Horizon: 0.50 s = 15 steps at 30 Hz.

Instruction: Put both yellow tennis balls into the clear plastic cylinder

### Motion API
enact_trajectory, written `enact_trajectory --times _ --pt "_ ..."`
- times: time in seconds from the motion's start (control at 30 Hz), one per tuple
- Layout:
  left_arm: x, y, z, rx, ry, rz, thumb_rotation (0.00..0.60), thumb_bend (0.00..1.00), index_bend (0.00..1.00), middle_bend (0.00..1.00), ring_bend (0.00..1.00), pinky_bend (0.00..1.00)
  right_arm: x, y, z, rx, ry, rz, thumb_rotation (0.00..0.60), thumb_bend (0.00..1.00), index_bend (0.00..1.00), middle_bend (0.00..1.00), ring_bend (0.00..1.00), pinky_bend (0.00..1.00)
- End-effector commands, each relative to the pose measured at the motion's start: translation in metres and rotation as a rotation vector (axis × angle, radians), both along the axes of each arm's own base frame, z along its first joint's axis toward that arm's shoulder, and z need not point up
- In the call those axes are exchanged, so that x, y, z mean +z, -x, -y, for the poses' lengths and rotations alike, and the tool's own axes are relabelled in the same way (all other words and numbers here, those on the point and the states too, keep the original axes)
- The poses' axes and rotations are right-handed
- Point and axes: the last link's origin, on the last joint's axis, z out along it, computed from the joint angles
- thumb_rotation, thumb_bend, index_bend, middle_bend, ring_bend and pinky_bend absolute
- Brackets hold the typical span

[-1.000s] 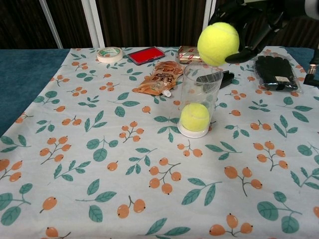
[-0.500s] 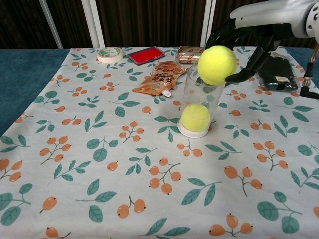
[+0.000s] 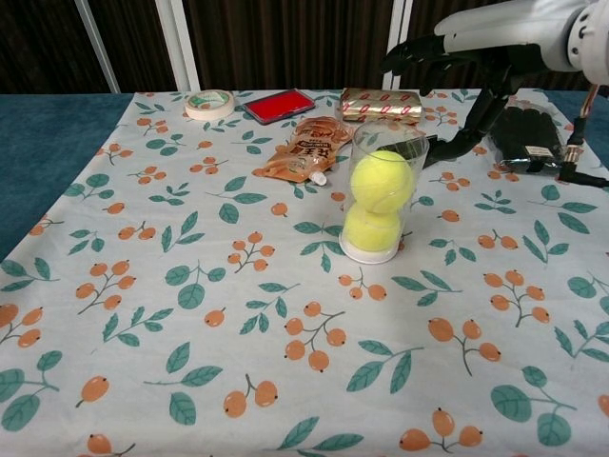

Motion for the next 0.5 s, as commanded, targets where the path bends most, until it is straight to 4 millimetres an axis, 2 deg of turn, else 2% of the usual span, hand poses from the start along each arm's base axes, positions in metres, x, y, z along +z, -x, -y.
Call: enact_trajectory --times 0.03,0.17,0.27,0.37,0.5 --pt "0.0 0.0 0.0 0.004 -0.002 0.001 0.6 0.04 0.05 0.0 0.0 0.14 0.019 0.002 0.007 -0.013 0.073 0.019 0.6 0.3 0.08 0.06 0.17 0.0" --pt "0.002 0.001 0.0 0.007 -0.008 0.003 0.6 0.04 0.05 0.0 0.0 0.14 0.047 0.018 0.013 -0.04 0.166 0.028 0.6 0.3 0.08 0.06 0.17 0.0" --pt "0.002 0.001 0.0 0.01 -0.012 0.005 0.6 0.04 0.05 0.0 0.0 0.14 0.077 0.043 0.005 -0.1 0.22 0.085 0.6 0.3 0.08 0.06 0.17 0.0" --pt "0.002 0.001 0.0 0.008 -0.01 0.004 0.6 0.04 0.05 0.0 0.0 0.14 0.103 0.075 -0.018 -0.11 0.327 0.131 0.6 0.3 0.11 0.06 0.17 0.0" --pt "-0.001 0.0 0.0 0.004 -0.004 -0.001 0.6 0.04 0.05 0.0 0.0 0.14 0.117 0.129 -0.063 -0.11 0.445 0.127 0.6 0.3 0.13 0.06 0.17 0.0"
